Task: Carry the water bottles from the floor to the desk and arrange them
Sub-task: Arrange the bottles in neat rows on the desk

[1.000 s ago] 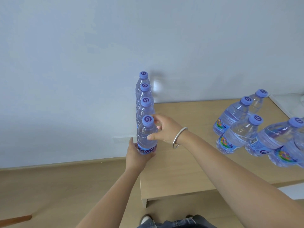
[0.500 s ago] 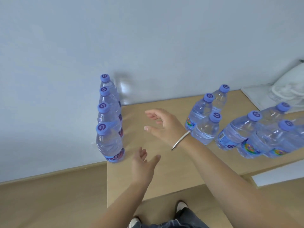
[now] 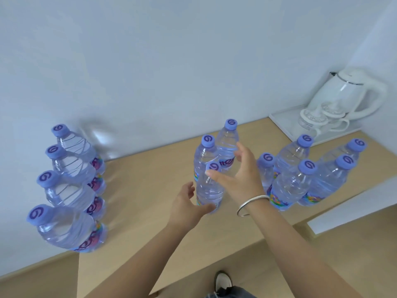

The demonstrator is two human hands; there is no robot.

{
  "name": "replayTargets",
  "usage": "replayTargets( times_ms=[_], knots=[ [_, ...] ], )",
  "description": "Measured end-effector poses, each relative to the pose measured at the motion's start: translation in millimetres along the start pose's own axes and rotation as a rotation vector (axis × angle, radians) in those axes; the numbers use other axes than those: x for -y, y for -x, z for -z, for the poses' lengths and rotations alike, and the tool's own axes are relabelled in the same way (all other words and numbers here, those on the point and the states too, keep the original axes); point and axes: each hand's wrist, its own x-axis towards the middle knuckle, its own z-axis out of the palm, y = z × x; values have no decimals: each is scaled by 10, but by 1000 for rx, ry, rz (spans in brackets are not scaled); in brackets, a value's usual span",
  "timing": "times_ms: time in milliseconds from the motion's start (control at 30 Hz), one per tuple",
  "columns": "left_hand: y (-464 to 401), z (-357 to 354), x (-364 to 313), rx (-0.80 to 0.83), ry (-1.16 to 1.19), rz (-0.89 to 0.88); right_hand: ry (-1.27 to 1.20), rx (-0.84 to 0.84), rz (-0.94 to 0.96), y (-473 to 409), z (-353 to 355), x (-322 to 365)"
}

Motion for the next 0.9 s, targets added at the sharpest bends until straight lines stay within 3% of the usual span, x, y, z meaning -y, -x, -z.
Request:
replayTargets(
  times_ms=[233,567,800,900],
  knots=[
    [-90,-167,22,-10,2,-39,-44,342,-52,20,-204,-370],
    [-53,-274,217,-69,9,34,-57,470,1,-147,-126,-433],
    [140,-97,218,36,198,73,-270,599,-11,-240,30,-326],
    [293,-6,73,117,261,45,-415,737,55,-295,76,-119]
  ],
)
